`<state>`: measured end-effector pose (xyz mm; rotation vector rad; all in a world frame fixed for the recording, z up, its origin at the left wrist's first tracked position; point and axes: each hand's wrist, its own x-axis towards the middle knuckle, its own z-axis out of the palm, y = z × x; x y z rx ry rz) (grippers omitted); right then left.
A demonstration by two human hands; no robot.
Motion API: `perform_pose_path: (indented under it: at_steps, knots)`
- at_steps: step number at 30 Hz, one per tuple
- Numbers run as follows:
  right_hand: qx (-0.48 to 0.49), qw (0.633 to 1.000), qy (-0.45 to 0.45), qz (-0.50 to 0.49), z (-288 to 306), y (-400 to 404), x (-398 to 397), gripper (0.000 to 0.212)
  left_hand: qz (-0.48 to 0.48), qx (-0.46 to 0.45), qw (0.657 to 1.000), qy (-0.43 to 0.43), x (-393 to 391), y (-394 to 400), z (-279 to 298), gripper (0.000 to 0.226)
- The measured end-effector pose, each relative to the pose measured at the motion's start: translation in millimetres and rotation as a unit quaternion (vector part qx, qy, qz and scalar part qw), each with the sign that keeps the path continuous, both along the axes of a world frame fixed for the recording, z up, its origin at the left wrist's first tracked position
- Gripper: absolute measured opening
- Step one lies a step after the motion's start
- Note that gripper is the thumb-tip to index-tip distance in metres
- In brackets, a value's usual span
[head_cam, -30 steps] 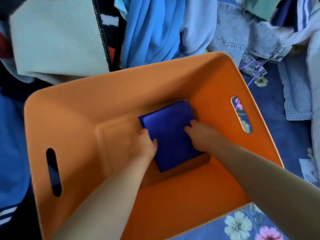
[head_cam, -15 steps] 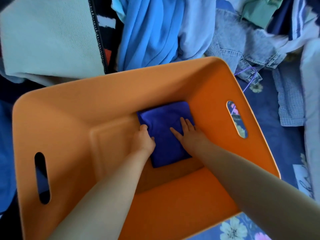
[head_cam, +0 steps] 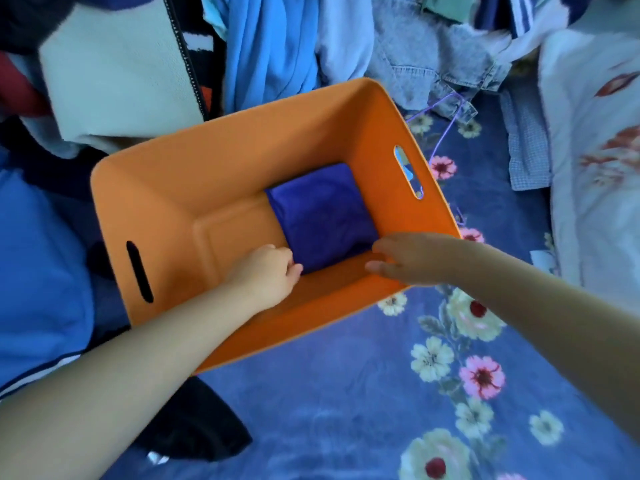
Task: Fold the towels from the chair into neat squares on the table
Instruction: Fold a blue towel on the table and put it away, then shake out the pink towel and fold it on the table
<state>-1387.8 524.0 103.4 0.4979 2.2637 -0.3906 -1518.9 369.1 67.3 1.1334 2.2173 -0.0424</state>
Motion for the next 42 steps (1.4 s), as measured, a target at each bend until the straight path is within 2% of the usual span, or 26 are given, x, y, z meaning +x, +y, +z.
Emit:
perform_pose_path:
  at_steps: [2,4,5,7,8,11,16,21,26,30,33,36,39,42]
  knots:
    - [-0.016,1.000,-0.014,-0.005,10,-7,20,0.056,-0.053,0.065,0.994,-0.072,13,-18,18,0.067]
    - [0.040,0.997,-0.035,0.056,18,-17,35,0.057,-0.162,0.039,0.983,-0.082,28,-41,33,0.092]
    - [0.073,0.993,-0.034,0.088,17,-20,40,0.051,-0.220,-0.006,0.975,-0.045,34,-52,37,0.092]
    - [0.126,0.988,0.000,0.091,17,-28,46,0.035,-0.279,-0.096,0.954,0.049,39,-69,38,0.063]
    - [0.143,0.986,0.012,0.082,17,-31,47,0.032,-0.285,-0.113,0.949,0.074,39,-73,37,0.055]
    - [0.147,0.986,0.035,0.074,18,-44,50,0.034,-0.239,-0.111,0.958,0.113,28,-83,41,0.060]
    - [0.157,0.985,0.075,0.024,13,-52,52,0.035,-0.164,-0.068,0.976,0.123,21,-81,45,0.042]
    - [0.146,0.984,0.095,-0.045,6,-59,50,0.025,-0.064,-0.048,0.993,0.088,20,-80,38,0.034]
    - [0.184,0.971,0.138,-0.066,7,-71,60,0.034,-0.099,-0.087,0.967,0.218,43,-86,43,0.064]
    - [0.178,0.959,0.213,-0.061,11,-84,83,0.036,-0.095,-0.082,0.962,0.241,65,-91,52,0.079]
    - [0.166,0.955,0.241,-0.054,20,-95,104,0.037,-0.082,-0.050,0.967,0.235,90,-91,66,0.072]
    - [0.170,0.946,0.264,-0.080,41,-110,135,0.037,-0.081,-0.026,0.969,0.231,124,-86,93,0.052]
    - [0.189,0.935,0.279,-0.114,69,-127,174,0.036,-0.115,0.008,0.965,0.235,165,-80,128,0.033]
    - [0.217,0.911,0.308,-0.168,103,-146,223,0.039,-0.173,0.059,0.951,0.249,209,-76,167,0.029]
